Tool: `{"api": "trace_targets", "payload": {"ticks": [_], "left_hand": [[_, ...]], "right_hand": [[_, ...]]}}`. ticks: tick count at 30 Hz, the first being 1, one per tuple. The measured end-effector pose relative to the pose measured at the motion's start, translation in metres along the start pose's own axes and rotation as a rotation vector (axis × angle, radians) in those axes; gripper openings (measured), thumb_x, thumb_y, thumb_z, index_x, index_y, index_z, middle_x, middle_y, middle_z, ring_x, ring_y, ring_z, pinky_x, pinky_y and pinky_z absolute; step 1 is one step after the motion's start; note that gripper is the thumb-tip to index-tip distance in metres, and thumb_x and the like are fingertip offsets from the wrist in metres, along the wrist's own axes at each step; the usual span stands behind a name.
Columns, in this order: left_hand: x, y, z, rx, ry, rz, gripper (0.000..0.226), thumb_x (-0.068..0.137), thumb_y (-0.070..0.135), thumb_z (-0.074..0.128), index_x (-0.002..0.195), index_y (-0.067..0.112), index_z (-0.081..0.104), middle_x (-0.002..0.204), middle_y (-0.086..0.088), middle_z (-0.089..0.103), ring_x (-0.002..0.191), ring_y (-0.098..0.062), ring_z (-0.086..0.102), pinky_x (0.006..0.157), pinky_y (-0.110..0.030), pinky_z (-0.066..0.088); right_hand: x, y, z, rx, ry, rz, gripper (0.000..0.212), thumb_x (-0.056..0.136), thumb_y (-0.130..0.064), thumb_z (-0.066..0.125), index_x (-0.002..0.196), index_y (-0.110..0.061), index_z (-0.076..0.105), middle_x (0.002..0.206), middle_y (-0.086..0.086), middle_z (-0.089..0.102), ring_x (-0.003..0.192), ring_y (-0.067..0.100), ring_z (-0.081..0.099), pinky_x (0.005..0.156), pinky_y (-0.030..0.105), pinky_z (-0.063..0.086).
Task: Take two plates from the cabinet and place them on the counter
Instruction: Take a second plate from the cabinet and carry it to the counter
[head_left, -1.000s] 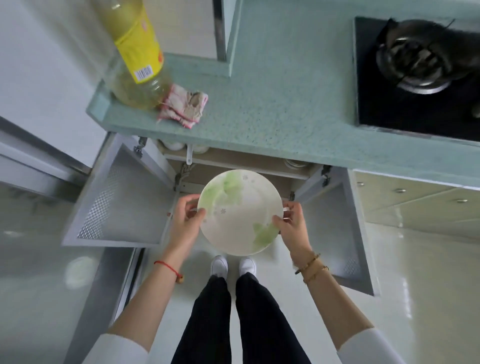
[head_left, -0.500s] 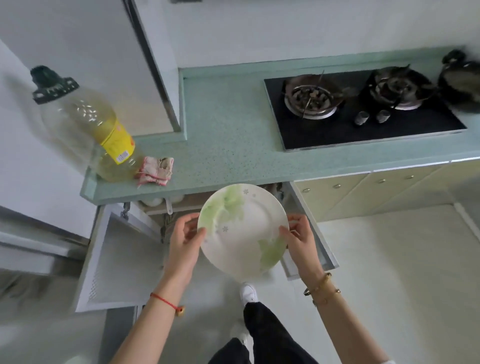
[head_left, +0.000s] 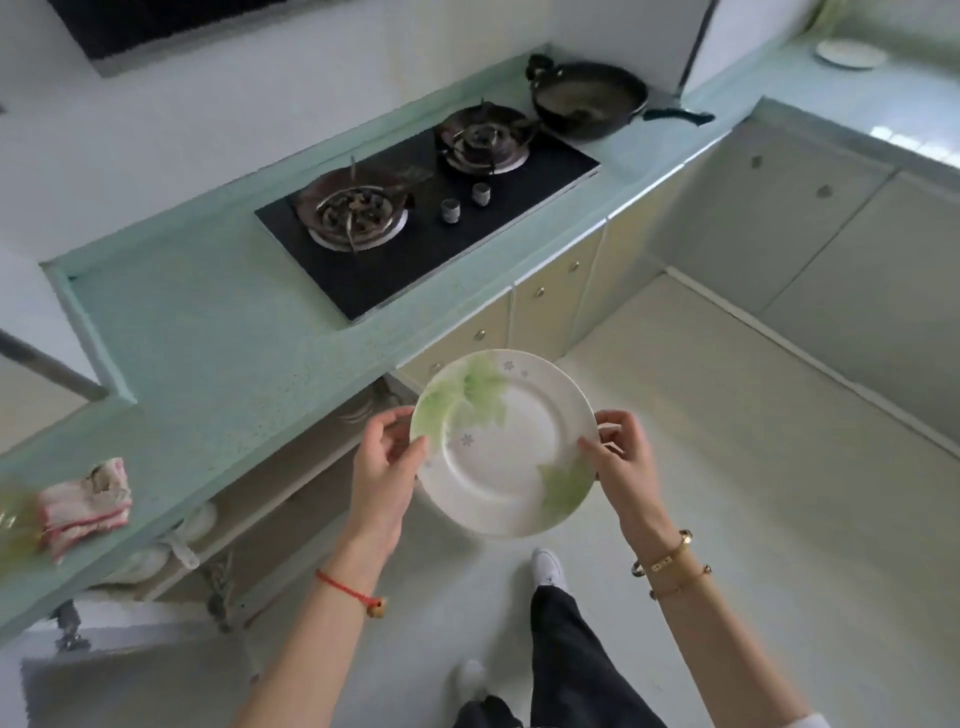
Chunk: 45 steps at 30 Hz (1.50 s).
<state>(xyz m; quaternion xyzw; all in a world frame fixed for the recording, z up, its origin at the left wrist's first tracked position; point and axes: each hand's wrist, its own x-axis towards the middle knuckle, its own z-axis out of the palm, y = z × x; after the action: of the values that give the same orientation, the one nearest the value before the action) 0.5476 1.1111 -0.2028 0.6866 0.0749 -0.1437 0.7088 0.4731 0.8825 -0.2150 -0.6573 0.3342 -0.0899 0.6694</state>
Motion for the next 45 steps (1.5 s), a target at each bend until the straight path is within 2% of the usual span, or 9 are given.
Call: {"api": "trace_targets", "payload": {"ticks": [6,7,12,17,19,26,31,37,45], "left_hand": [[0.037,0.017,0.104,0.093,-0.21,-0.017,0.03,0.093,0.005,0.062,0.112,0.028,0.057,0.118,-0.004,0.07,0.108,-0.019,0.068,0.088,-0.032,0.056],[0.052,0.016,0.15,0.109,-0.263,-0.011,0.031,0.093,0.005,0.062,0.113,0.027,0.057,0.119,-0.005,0.07,0.109,-0.02,0.068,0.091,-0.035,0.056],[0.082,0.027,0.256,0.108,-0.328,-0.002,0.033,0.092,-0.002,0.059,0.109,0.027,0.059,0.113,-0.003,0.07,0.101,-0.023,0.066,0.093,-0.042,0.052],[0.117,0.039,0.372,0.103,-0.403,0.001,0.033,0.092,-0.005,0.059,0.108,0.024,0.06,0.108,-0.003,0.071,0.1,-0.025,0.065,0.09,-0.04,0.053],[0.132,0.045,0.412,0.114,-0.431,0.001,0.034,0.092,-0.005,0.059,0.106,0.025,0.061,0.11,-0.005,0.071,0.102,-0.025,0.066,0.088,-0.038,0.052],[0.205,0.064,0.545,0.145,-0.521,-0.005,0.032,0.092,-0.003,0.061,0.111,0.022,0.059,0.12,-0.012,0.068,0.109,-0.027,0.064,0.096,-0.044,0.052],[0.275,0.081,0.642,0.184,-0.599,-0.001,0.038,0.087,-0.005,0.065,0.118,0.017,0.058,0.123,-0.016,0.066,0.113,-0.031,0.063,0.097,-0.046,0.053],[0.369,0.12,0.774,0.208,-0.703,0.011,0.048,0.083,-0.009,0.067,0.125,0.011,0.057,0.124,-0.015,0.066,0.12,-0.034,0.061,0.099,-0.042,0.053],[0.462,0.154,0.926,0.254,-0.777,0.0,0.052,0.081,-0.013,0.064,0.128,0.01,0.057,0.124,-0.015,0.067,0.12,-0.031,0.063,0.1,-0.041,0.053]], "right_hand": [[0.04,-0.015,-0.079,0.108,0.188,-0.006,0.02,0.086,0.004,0.057,0.102,-0.008,0.055,0.088,0.008,0.055,0.072,0.022,0.052,0.046,0.013,0.043],[0.06,-0.02,-0.114,0.133,0.256,-0.009,0.02,0.085,0.004,0.057,0.102,-0.008,0.055,0.088,0.009,0.055,0.073,0.023,0.051,0.048,0.015,0.044],[0.108,-0.04,-0.188,0.146,0.355,-0.022,0.019,0.084,0.001,0.059,0.099,-0.009,0.057,0.089,0.008,0.058,0.077,0.023,0.053,0.061,0.031,0.045],[0.172,-0.068,-0.271,0.12,0.442,-0.051,0.019,0.085,0.0,0.058,0.098,-0.014,0.056,0.088,0.003,0.058,0.069,0.014,0.051,0.048,0.011,0.041],[0.198,-0.075,-0.297,0.111,0.475,-0.06,0.018,0.085,0.0,0.058,0.099,-0.012,0.056,0.09,0.002,0.059,0.07,0.013,0.052,0.047,0.009,0.04],[0.309,-0.105,-0.374,0.107,0.556,-0.06,0.019,0.085,0.0,0.059,0.102,-0.009,0.057,0.091,0.004,0.059,0.076,0.017,0.053,0.058,0.023,0.042],[0.403,-0.131,-0.42,0.114,0.622,-0.066,0.018,0.085,-0.001,0.059,0.102,-0.008,0.058,0.09,0.002,0.061,0.078,0.017,0.055,0.061,0.024,0.045],[0.524,-0.179,-0.477,0.129,0.725,-0.071,0.016,0.085,-0.004,0.06,0.099,-0.012,0.058,0.086,-0.002,0.06,0.077,0.015,0.056,0.066,0.026,0.048],[0.658,-0.221,-0.547,0.131,0.845,-0.047,0.016,0.085,-0.009,0.062,0.096,-0.021,0.057,0.087,-0.004,0.061,0.077,0.011,0.057,0.07,0.027,0.05]]}}
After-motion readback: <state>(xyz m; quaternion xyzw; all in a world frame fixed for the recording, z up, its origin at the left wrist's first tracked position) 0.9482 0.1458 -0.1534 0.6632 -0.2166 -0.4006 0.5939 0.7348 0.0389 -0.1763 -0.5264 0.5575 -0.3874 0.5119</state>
